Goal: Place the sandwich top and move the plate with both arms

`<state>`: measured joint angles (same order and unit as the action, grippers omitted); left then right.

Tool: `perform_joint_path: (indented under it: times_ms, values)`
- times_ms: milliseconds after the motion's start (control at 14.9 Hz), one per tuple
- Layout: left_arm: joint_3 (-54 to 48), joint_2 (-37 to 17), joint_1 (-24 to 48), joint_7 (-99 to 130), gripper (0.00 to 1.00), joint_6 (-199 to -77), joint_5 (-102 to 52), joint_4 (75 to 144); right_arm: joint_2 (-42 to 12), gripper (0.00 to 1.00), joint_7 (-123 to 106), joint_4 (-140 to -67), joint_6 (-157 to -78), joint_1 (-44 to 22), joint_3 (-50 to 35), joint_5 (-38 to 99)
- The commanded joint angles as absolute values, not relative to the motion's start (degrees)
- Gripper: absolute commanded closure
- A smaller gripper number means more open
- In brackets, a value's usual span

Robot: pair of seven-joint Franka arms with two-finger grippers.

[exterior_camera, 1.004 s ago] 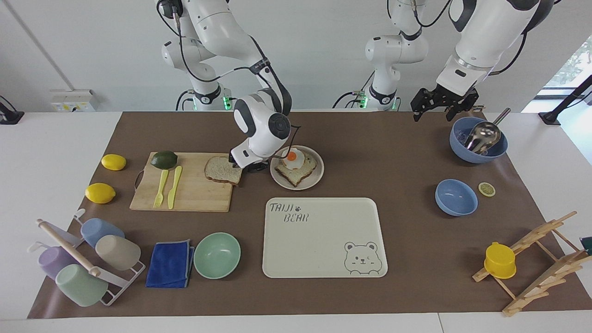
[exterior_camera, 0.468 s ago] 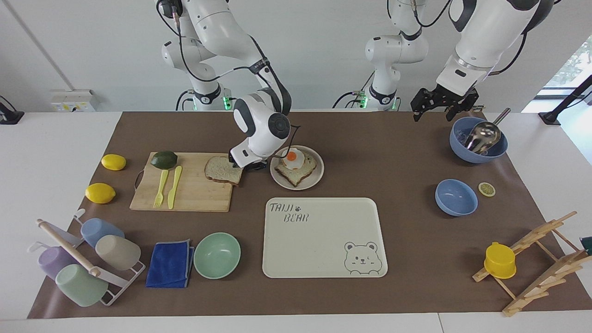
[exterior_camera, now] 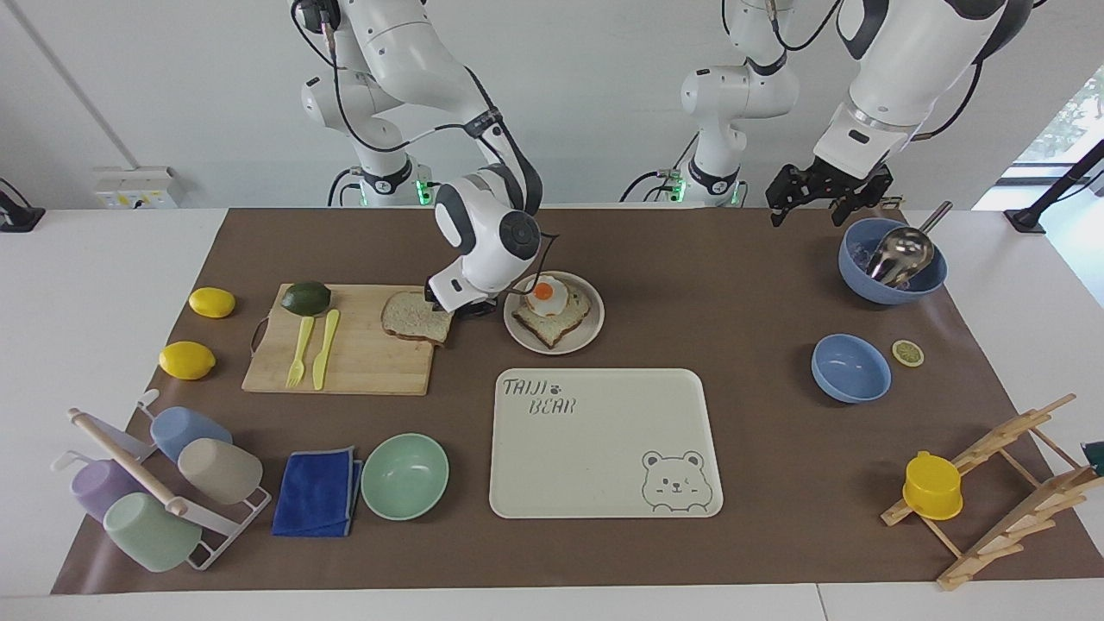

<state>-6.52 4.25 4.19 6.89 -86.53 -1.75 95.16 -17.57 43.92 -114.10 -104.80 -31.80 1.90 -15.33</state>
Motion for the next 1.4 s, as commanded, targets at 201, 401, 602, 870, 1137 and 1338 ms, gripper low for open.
perform_joint_path:
  times_ms: [201,401,602,870,1137,1338]
  values:
    - [-6.33,5.63,3.96,6.77,0.0,-87.01,-2.2,96.59,-15.65,0.62,44.48,-116.63,-105.38,-31.11,1.41,-16.96]
    - [-6.42,5.63,3.96,6.77,0.0,-87.01,-2.2,96.59,-15.73,1.0,44.21,-116.28,-105.12,-31.2,1.41,-16.96]
    - [-6.42,5.63,3.96,6.77,0.0,-87.01,-2.28,96.59,-15.91,1.0,43.6,-115.06,-104.86,-31.55,1.32,-16.96]
    - [-6.42,5.63,3.96,6.77,0.0,-87.01,-2.2,96.59,-16.52,1.0,39.03,-107.78,-100.82,-31.99,0.1,-15.65]
    - [-6.33,5.62,3.96,6.77,0.0,-87.01,-2.2,96.59,-18.1,1.0,39.11,-99.86,-98.61,-32.08,-5.43,-14.42]
    - [-6.42,5.63,3.96,6.77,0.0,-87.01,-2.2,96.59,-18.63,1.0,41.65,-98.79,-99.84,-32.08,-10.01,-13.37]
